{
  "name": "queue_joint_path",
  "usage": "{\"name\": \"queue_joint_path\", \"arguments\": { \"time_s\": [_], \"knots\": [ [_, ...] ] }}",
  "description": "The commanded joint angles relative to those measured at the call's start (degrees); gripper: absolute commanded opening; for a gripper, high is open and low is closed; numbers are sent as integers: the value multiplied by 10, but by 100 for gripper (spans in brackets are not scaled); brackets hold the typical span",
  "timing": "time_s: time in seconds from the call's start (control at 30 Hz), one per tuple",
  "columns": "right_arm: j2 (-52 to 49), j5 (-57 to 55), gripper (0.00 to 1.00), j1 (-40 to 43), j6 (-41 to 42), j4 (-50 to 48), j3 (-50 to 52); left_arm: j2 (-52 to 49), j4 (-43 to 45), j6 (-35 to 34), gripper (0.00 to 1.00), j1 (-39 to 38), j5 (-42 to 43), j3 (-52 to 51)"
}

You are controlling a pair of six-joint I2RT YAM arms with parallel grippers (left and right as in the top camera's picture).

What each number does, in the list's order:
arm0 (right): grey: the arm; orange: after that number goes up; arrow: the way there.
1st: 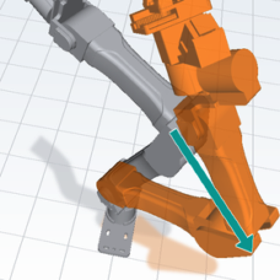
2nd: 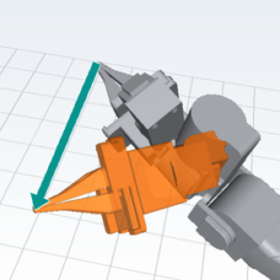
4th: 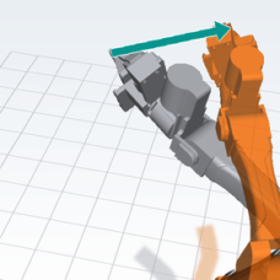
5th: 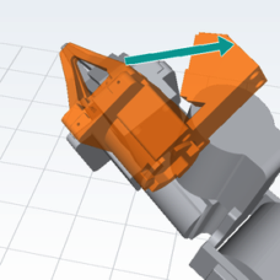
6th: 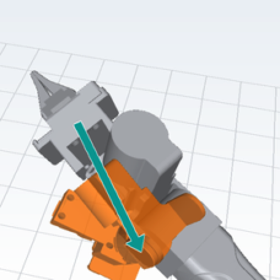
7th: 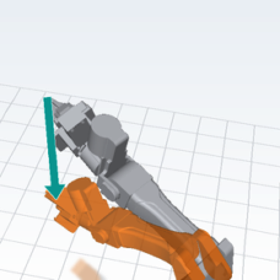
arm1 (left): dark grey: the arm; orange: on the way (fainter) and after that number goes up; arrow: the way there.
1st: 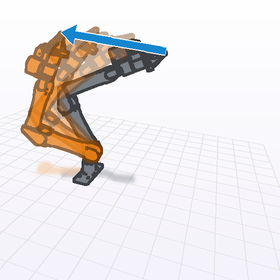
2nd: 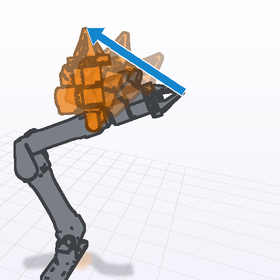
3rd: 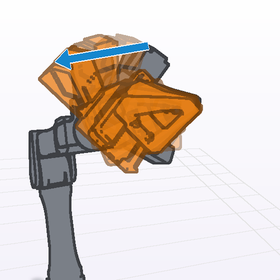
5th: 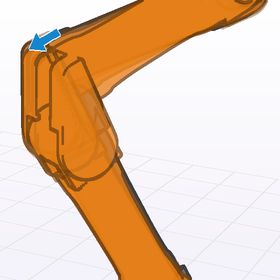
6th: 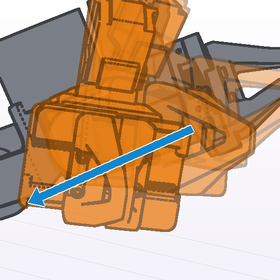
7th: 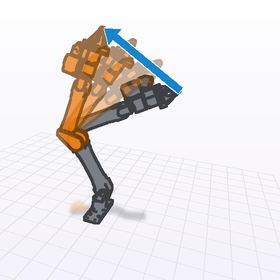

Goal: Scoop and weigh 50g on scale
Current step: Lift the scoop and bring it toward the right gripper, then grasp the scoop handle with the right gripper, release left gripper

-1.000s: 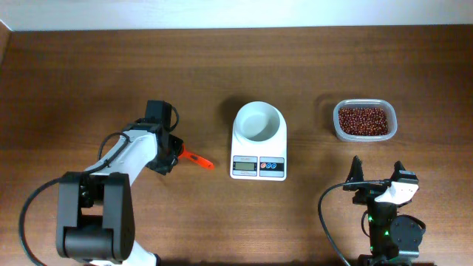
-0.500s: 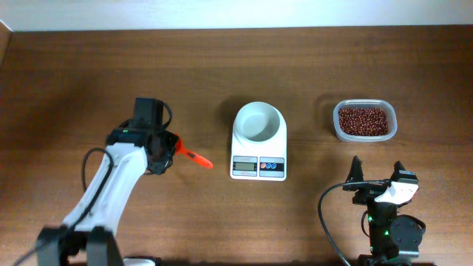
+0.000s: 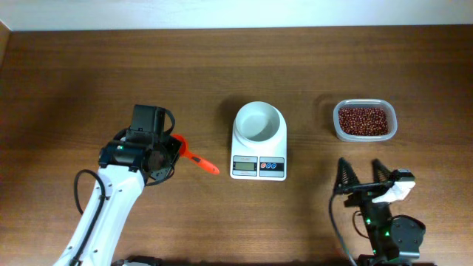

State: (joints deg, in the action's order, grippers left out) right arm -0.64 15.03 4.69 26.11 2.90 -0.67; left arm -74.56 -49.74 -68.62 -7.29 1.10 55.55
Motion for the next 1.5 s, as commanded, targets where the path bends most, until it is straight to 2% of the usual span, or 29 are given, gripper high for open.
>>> {"name": "queue_joint_path", "arguments": {
  "time_s": [0.0,0.07,0.1,0.2,0.3,0.37,0.4,0.47,0.57,0.6,0.73,0.87,0.97,1.2,1.23,1.37,1.47],
  "knots": [
    [2,255,99,2,219,-1,3,8,-1,-6,0,-1,2,-1],
    [2,377,99,2,283,-1,3,8,-1,-6,0,-1,2,-1],
    [2,405,99,2,288,-1,3,8,-1,-6,0,-1,2,-1],
    [2,375,99,2,264,-19,3,8,-1,-6,0,-1,2,-1],
    [-5,394,98,2,286,-18,-2,8,-1,-18,0,-1,17,-1],
    [-58,394,98,2,314,-17,-15,8,-15,-80,0,-1,48,-1],
    [-96,395,98,2,314,-17,-22,8,-23,-122,0,-1,69,-1],
    [-195,410,97,-7,296,-19,-47,8,-35,-161,0,-8,81,-1],
    [-355,358,94,-108,236,-19,-137,8,-83,-257,0,-32,79,-1],
    [-395,331,94,-148,236,-29,-159,8,-87,-266,0,-42,80,-1],
    [-573,307,93,-290,241,-261,-187,8,-83,-267,0,-72,88,-1],
    [-684,301,85,-314,274,-377,-188,8,-82,-267,0,-97,95,-1],
    [-711,285,78,-323,299,-417,-188,8,-77,-267,0,-123,94,-1],
    [-711,146,60,-437,334,-426,-188,8,-53,-267,0,-169,94,-1],
    [-711,140,55,-443,334,-426,-188,8,-48,-268,0,-179,94,-1],
    [-711,106,49,-453,342,-426,-188,8,-48,-296,0,-203,94,-1],
    [-711,100,39,-453,342,-426,-188,8,-47,-310,0,-213,94,-1]
  ]
}}
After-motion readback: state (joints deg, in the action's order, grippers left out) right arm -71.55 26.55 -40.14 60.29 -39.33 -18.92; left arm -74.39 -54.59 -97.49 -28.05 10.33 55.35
